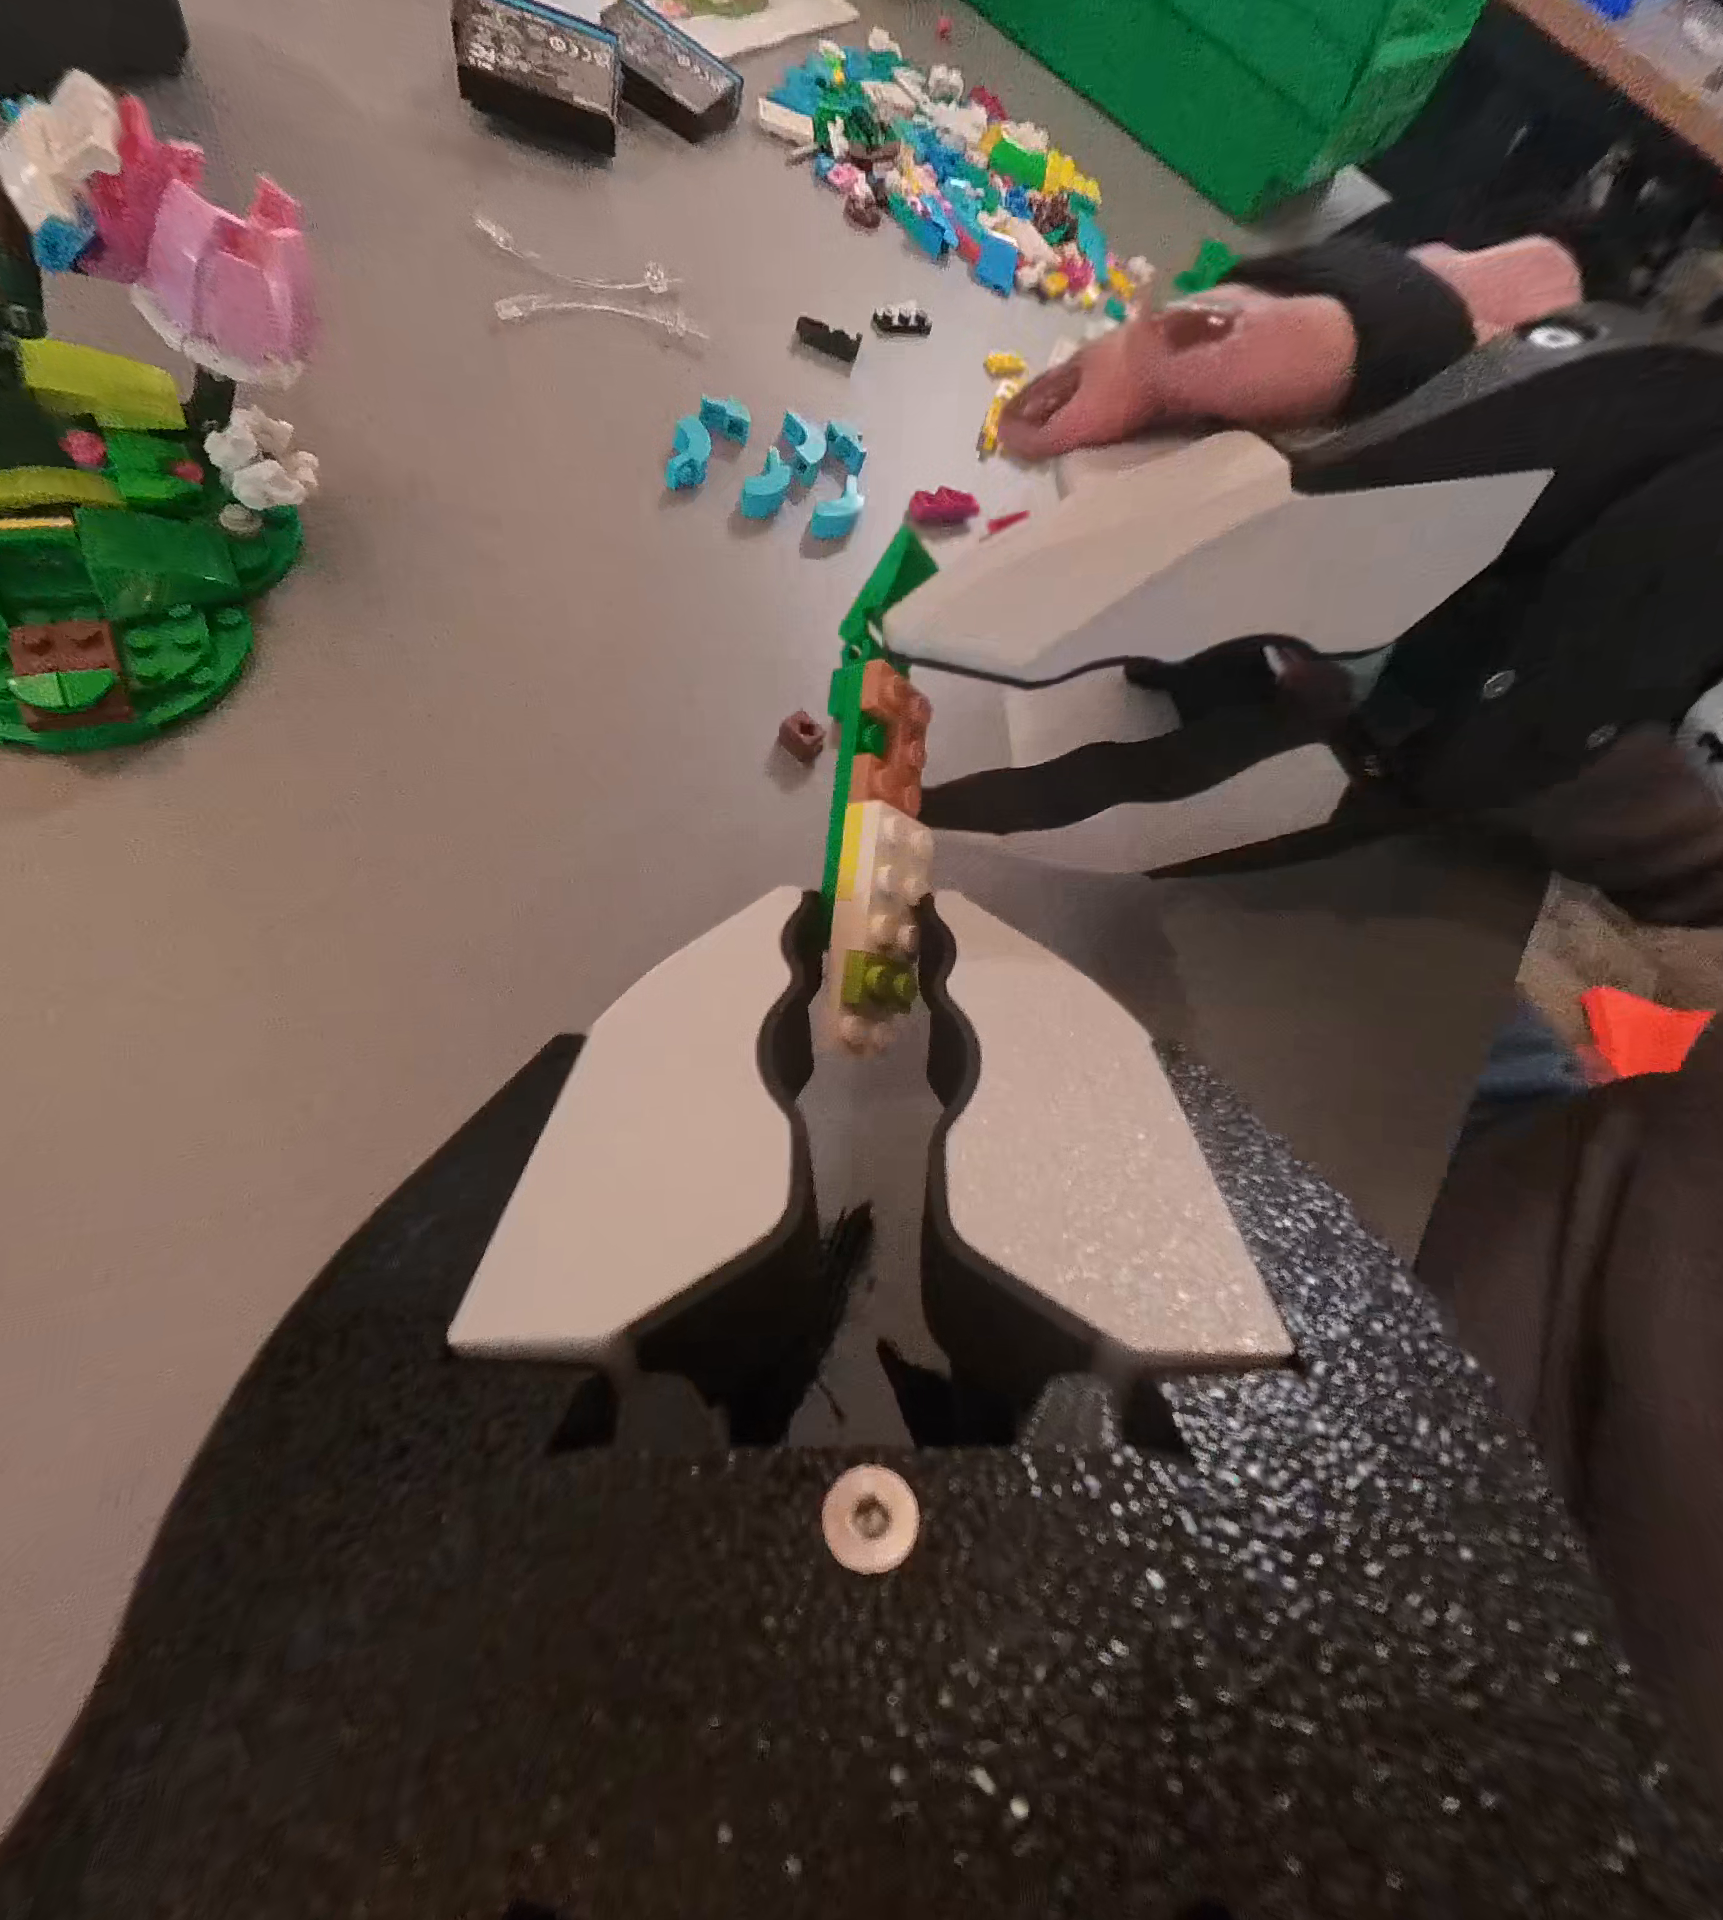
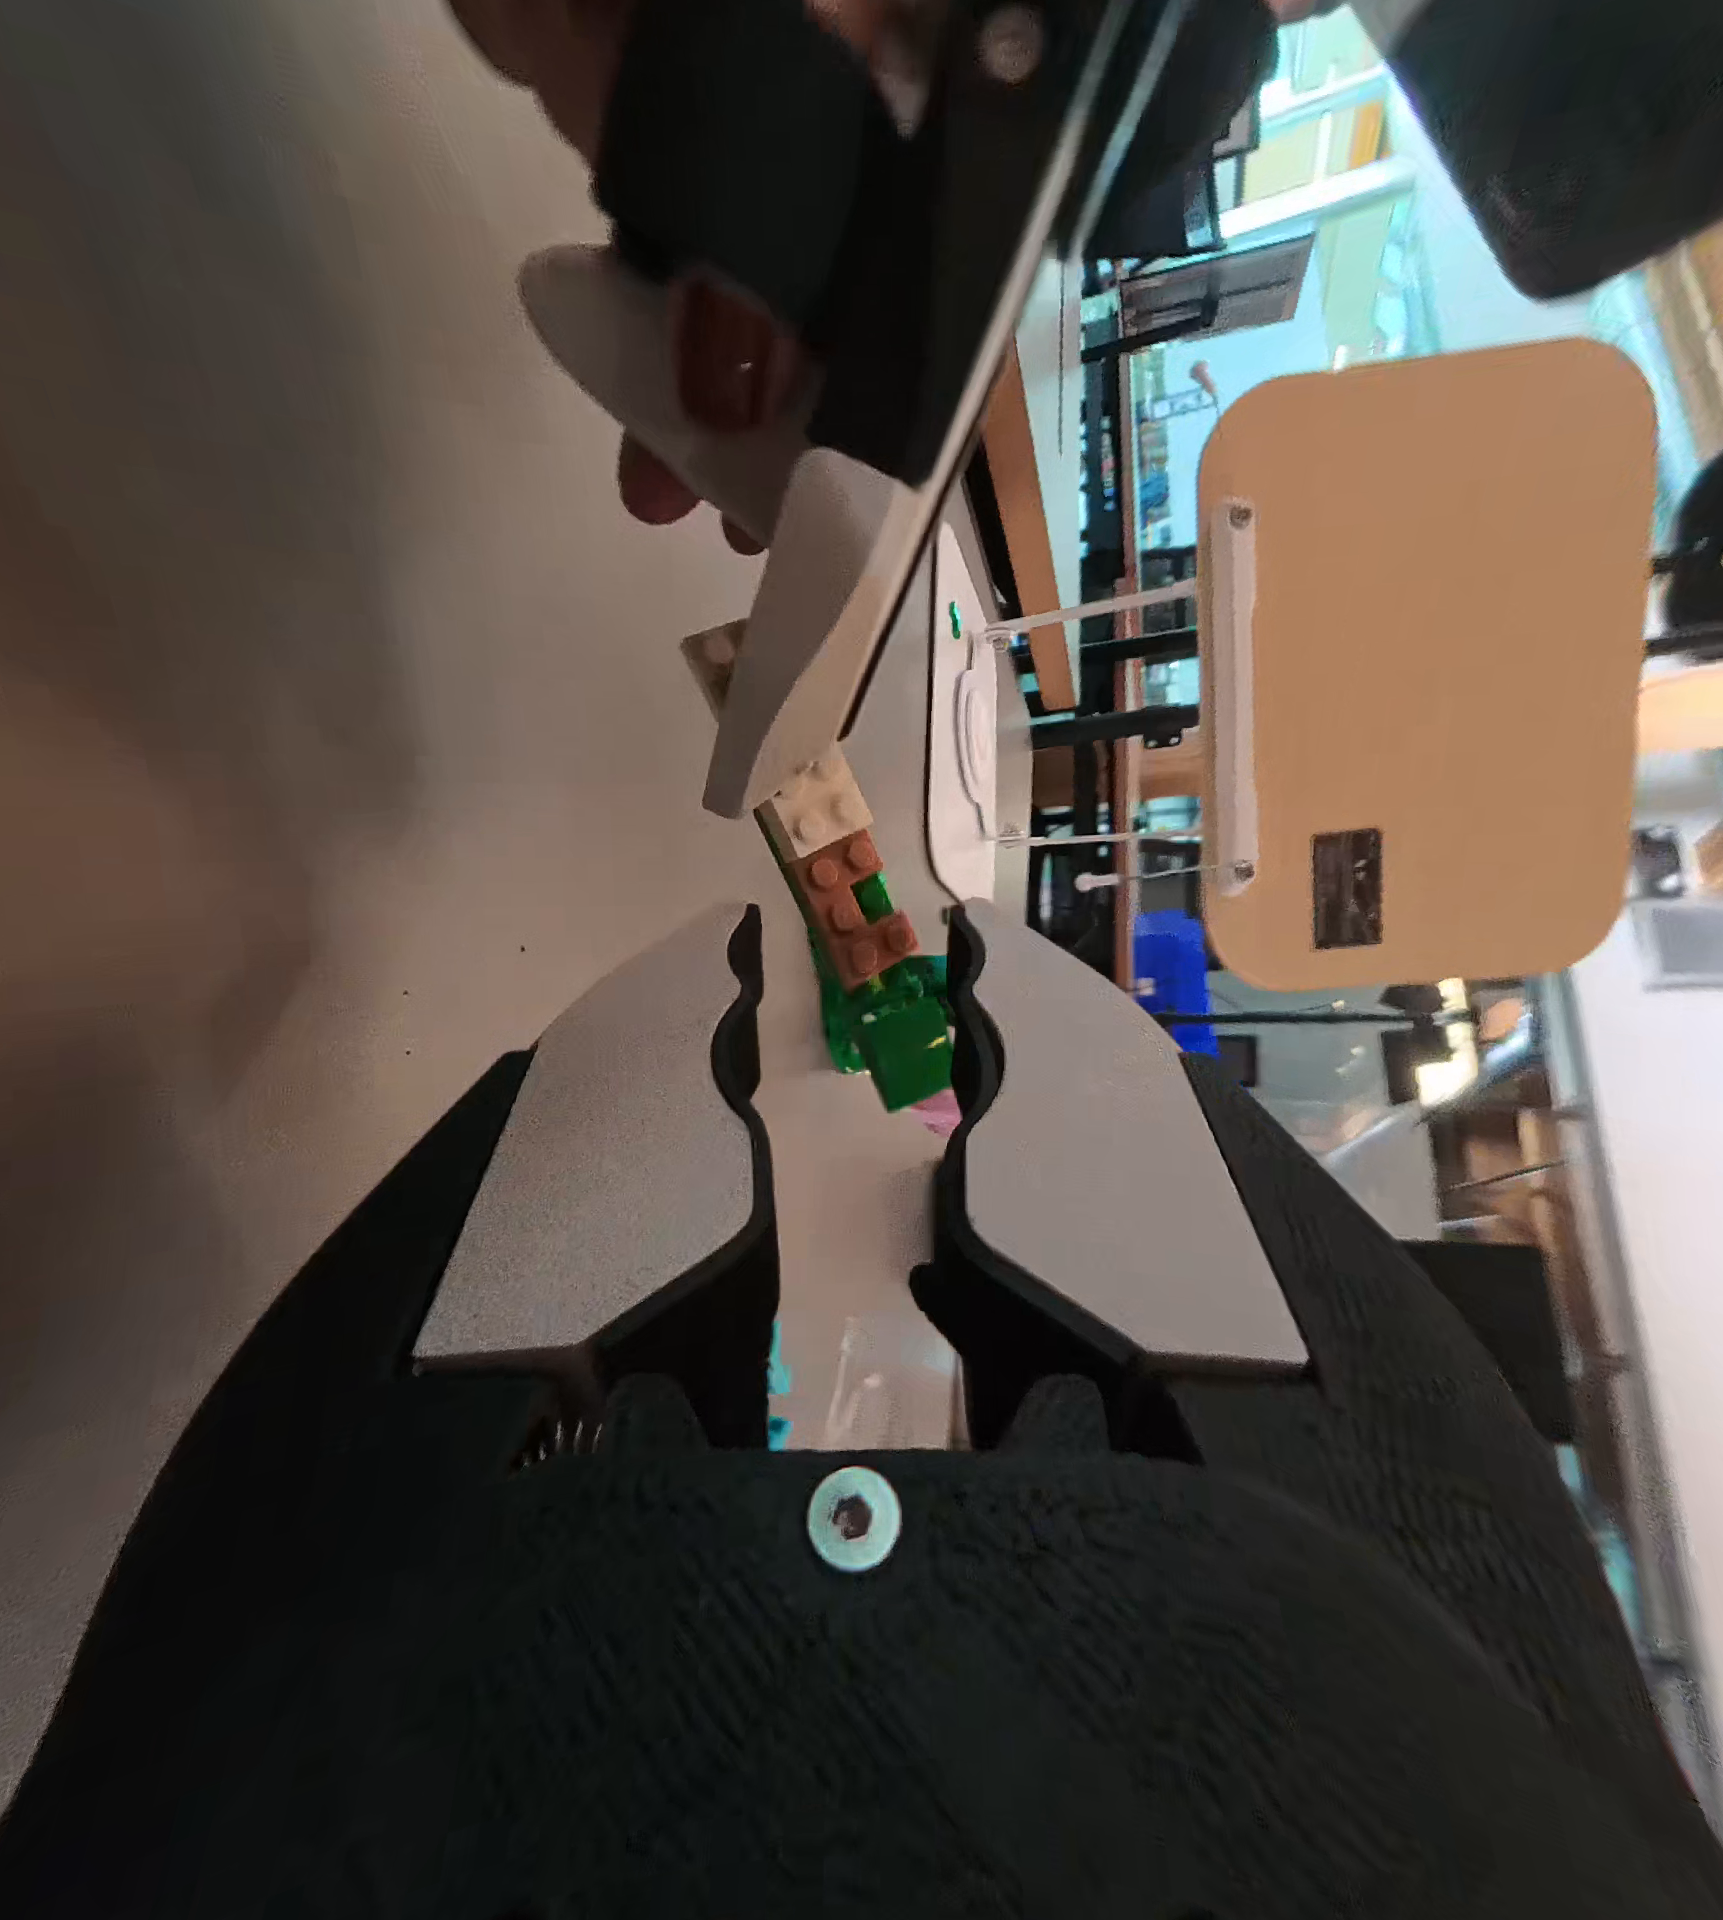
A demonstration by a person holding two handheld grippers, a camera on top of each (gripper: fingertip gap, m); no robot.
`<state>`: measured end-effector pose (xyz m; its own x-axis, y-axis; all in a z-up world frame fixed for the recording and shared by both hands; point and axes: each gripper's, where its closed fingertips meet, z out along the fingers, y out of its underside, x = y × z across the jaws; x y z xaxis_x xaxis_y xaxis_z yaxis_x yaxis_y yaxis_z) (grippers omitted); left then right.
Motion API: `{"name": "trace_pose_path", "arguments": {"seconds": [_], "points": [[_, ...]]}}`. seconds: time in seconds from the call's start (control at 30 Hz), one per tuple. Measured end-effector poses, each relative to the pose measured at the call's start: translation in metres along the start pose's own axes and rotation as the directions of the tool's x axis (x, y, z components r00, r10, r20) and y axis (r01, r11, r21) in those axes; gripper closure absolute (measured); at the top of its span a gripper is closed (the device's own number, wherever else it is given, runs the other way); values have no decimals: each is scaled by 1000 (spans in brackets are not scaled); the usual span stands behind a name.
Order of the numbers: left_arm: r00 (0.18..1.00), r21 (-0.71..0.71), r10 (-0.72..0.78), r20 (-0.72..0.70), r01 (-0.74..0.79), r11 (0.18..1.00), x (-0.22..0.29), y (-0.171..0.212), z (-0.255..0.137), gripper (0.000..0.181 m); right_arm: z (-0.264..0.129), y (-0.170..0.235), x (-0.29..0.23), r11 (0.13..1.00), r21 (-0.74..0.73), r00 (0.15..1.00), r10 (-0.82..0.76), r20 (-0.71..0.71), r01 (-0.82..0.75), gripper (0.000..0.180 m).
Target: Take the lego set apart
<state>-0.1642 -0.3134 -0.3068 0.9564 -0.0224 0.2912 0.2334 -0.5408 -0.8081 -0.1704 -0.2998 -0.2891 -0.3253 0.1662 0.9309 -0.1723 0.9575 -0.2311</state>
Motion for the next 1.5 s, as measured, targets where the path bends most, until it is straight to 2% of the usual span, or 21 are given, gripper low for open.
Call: {"name": "trace_pose_path", "arguments": {"seconds": [0.07, 0.1, 0.13, 0.17, 0.23, 0.3, 0.33, 0.37, 0.43, 0.5, 0.57, 0.67, 0.7, 0.73, 0.83, 1.0, 1.1, 1.17, 1.27, 1.4, 1.5], "points": [[998, -29, 59, -11, -59, 998, 8, 1, 2, 163, 2, -2, -5, 997, -15, 997, -78, -5, 78, 150], [995, -26, 96, -27, -96, 995, 13, -1, 3, 163, 3, -1, -6, 994, -31, 995, -103, -11, 103, 161], [990, -12, 139, -7, -139, 990, 13, -2, 3, 163, 4, 1, -6, 993, -48, 994, -108, -16, 107, 163], [984, 18, 178, 22, -178, 984, 12, -7, 3, 163, 5, 3, -5, 996, -60, 997, -71, -17, 70, 164], [972, 97, 221, 74, -228, 969, 9, -18, -2, 152, 6, 5, -5, 988, -56, 989, 143, 30, -142, 164], [962, 179, 257, 88, -270, 946, 9, -27, -10, 139, 4, -1, -4, 896, -8, 888, 441, 130, -444, 164], [962, 234, 263, 71, -272, 933, 12, -33, -14, 132, 2, -6, -3, 815, 11, 801, 566, 196, -579, 164], [965, 292, 261, 26, -257, 921, 18, -37, -19, 136, 0, -11, -1, 732, 28, 713, 654, 254, -681, 164], [971, 373, 229, -70, -187, 909, 26, -44, -27, 145, -5, -16, 5, 607, 51, 587, 740, 329, -793, 164], [975, 386, 188, -116, -130, 913, 24, -44, -28, 151, -7, -15, 8, 568, 56, 550, 760, 346, -821, 165], [974, 415, 163, -160, -83, 906, 26, -46, -31, 152, -7, -10, 7, 618, 58, 604, 737, 304, -784, 165], [971, 437, 73, -228, 35, 899, 23, -52, -33, 154, -4, 0, 7, 762, 50, 757, 629, 179, -645, 164], [970, 432, 51, -237, 58, 900, 21, -52, -33, 160, -4, 1, 8, 801, 52, 798, 585, 146, -596, 164], [972, 423, 28, -235, 77, 903, 17, -51, -32, 172, -4, 2, 9, 830, 56, 829, 547, 118, -556, 164], [970, 364, -35, -239, 123, 923, 13, -45, -27, 175, -3, 5, 7, 888, 42, 888, 455, 67, -459, 164], [970, 295, -76, -232, 145, 944, 8, -33, -22, 175, 0, 7, -4, 904, 18, 900, 424, 106, -428, 163], [985, 243, -68, -159, 106, 964, 1, -23, -14, 178, -2, -4, -6, 900, 44, 894, 423, 147, -433, 152], [982, 228, -74, -173, 113, 967, 5, -21, -10, 178, 1, -7, -11, 914, 17, 902, 397, 168, -405, 150], [980, 217, -109, -165, 144, 966, 1, -21, -4, 178, 7, -4, -18, 937, -29, 925, 348, 150, -347, 163], [975, 237, -137, -177, 178, 955, -2, -21, -4, 178, 8, -1, -13, 949, -59, 944, 314, 97, -310, 165], [981, 232, -51, -187, 94, 968, 3, -15, -8, 177, 4, -9, -17, 889, 10, 867, 445, 226, -459, 165]]}}
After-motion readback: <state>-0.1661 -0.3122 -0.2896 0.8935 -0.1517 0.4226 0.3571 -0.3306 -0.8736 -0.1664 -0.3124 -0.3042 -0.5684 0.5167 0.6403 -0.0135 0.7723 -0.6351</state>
